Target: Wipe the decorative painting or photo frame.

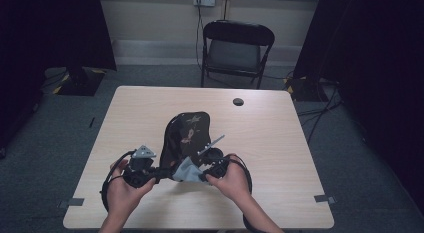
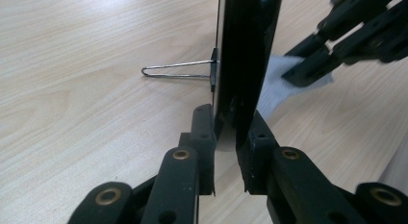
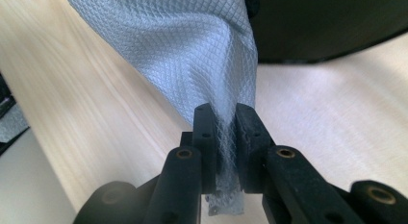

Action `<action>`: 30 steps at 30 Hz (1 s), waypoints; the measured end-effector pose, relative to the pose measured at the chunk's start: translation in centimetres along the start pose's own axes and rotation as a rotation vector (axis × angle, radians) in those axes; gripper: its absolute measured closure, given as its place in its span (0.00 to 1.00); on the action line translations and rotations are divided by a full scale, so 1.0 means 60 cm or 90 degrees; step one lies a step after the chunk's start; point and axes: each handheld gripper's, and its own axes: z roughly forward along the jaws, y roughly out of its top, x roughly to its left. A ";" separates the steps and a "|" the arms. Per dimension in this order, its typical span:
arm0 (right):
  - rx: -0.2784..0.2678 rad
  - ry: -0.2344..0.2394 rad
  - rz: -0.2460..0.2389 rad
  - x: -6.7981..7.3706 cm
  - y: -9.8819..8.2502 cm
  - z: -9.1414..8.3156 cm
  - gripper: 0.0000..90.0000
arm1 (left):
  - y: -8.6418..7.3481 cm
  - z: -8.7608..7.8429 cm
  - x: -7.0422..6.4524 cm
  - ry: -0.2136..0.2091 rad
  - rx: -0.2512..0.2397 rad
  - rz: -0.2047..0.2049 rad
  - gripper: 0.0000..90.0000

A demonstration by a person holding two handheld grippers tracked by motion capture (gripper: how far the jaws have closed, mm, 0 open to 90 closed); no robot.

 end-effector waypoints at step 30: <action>-0.019 -0.016 -0.026 0.010 -0.006 -0.056 0.90 | -0.009 -0.014 0.012 -0.019 0.007 0.002 0.73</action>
